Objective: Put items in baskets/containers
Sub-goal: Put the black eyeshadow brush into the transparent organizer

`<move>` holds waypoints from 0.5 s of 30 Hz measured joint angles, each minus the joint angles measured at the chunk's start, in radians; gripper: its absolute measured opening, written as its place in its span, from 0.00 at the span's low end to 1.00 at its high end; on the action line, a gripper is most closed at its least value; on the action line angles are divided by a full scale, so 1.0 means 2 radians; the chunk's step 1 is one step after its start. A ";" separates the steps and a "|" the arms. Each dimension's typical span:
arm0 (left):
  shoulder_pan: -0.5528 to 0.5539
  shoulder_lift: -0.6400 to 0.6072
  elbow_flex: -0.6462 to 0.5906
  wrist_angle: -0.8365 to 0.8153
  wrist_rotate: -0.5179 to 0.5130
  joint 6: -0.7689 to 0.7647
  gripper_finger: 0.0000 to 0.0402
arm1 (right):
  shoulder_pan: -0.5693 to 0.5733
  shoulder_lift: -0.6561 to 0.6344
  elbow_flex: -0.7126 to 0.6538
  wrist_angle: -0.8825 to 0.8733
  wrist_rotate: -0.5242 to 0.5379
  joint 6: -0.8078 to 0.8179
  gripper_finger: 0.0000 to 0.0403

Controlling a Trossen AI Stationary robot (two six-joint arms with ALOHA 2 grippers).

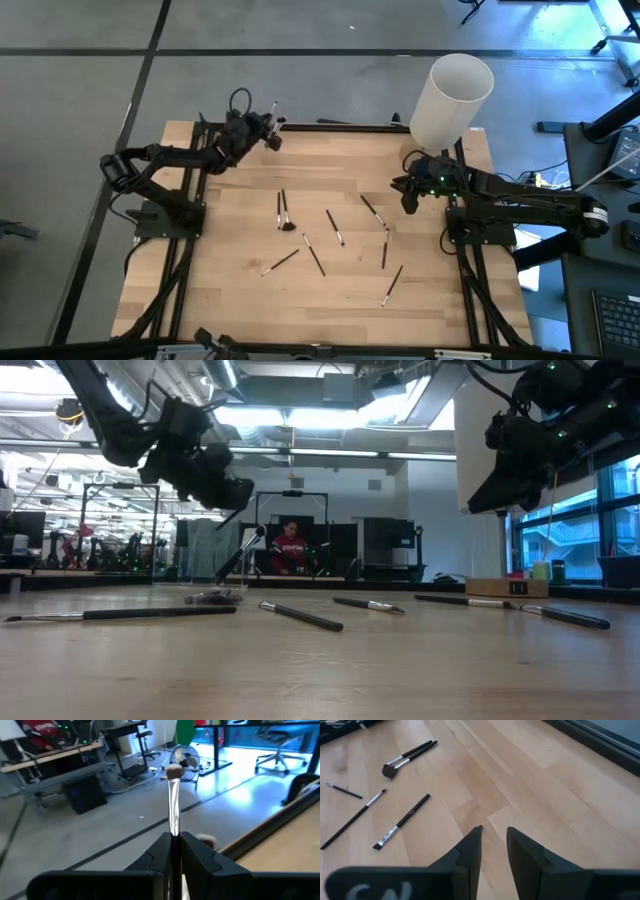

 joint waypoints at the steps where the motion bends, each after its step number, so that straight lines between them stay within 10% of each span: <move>1: 0.005 0.000 0.000 0.000 0.000 0.004 0.09 | 0.000 0.000 0.000 0.000 0.000 -0.001 0.23; 15: 0.043 0.057 0.000 0.019 0.012 0.038 0.09 | 0.000 0.000 0.000 0.000 -0.002 0.000 0.23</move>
